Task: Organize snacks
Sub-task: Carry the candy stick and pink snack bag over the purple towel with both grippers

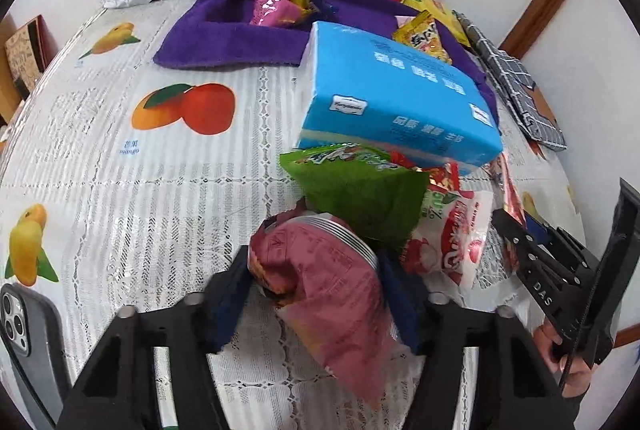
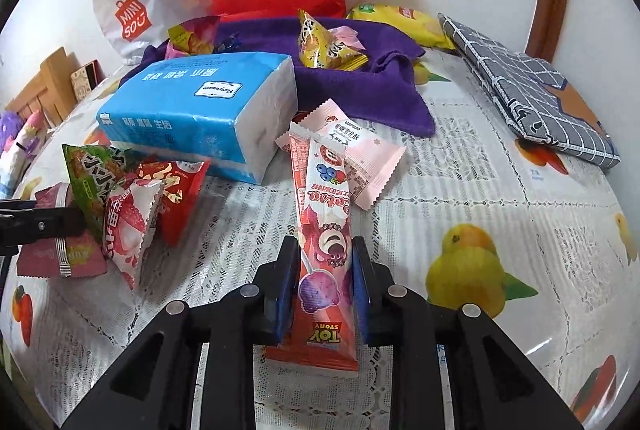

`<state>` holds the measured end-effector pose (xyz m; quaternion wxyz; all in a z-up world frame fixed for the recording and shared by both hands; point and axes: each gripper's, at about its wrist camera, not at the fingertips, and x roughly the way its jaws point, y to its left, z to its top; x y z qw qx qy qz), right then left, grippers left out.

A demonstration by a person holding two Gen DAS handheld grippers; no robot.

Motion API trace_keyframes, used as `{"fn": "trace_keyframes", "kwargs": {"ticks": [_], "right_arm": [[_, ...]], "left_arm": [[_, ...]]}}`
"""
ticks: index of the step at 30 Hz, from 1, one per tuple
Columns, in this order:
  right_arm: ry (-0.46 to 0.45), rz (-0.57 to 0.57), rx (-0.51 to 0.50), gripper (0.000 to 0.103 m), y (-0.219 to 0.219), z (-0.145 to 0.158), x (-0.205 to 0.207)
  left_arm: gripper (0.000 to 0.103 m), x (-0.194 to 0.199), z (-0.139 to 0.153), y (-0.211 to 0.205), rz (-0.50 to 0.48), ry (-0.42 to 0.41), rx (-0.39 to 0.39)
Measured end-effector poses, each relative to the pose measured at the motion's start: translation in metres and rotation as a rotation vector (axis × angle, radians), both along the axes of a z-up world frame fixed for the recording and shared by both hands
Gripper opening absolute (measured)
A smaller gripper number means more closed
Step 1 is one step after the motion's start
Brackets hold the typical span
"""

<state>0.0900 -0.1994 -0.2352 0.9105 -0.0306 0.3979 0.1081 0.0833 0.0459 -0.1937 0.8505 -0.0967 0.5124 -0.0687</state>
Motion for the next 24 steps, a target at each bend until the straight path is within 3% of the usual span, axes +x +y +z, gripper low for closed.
{"fn": "trace_keyframes", "kwargs": {"ticks": [14, 24], "right_arm": [[0.014, -0.033, 0.014, 0.021, -0.009, 0.006, -0.013], [-0.034, -0.06, 0.008, 0.02, -0.017, 0.031, -0.03]], "left_arm": [[0.053, -0.024, 0.032, 0.01, -0.019, -0.065, 0.029], [0.053, -0.03, 0.054, 0.006, -0.044, -0.124, 0.019]]}}
